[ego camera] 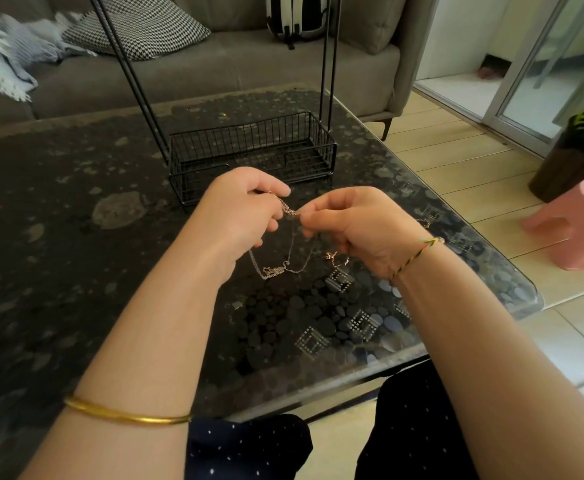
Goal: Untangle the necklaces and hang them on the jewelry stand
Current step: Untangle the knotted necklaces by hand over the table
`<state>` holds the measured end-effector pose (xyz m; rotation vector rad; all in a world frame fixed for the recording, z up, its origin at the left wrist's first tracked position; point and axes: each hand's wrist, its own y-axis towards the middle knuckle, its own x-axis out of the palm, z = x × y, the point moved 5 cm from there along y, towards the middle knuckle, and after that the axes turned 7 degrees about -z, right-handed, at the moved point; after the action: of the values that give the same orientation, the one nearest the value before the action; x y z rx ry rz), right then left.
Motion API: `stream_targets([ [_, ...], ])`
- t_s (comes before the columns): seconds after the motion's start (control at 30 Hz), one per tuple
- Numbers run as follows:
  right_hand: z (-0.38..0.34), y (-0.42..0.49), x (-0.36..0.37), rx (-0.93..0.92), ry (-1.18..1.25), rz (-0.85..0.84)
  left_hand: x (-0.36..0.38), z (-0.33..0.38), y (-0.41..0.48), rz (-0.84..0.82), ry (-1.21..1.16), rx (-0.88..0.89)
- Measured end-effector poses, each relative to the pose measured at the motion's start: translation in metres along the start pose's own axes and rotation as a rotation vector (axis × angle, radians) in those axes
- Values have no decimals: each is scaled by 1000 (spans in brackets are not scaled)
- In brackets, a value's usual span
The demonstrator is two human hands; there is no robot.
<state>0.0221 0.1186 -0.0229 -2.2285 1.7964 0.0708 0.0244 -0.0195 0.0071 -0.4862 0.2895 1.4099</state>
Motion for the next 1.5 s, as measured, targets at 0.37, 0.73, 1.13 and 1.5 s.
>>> stream_targets([
  [0.37, -2, -1, -5, -20, -76, 65, 3, -1, -2, -32, 101, -17],
  [0.73, -7, -4, -1, -44, -49, 39, -4, -2, 0, 44, -46, -17],
  [1.13, -11, -5, -7, -89, -12, 154, -1, -3, 1, -14, 10, 26],
  [1.5, -13, -7, -3, -107, -83, 113, -2, 1, -1, -2, 8, 68],
])
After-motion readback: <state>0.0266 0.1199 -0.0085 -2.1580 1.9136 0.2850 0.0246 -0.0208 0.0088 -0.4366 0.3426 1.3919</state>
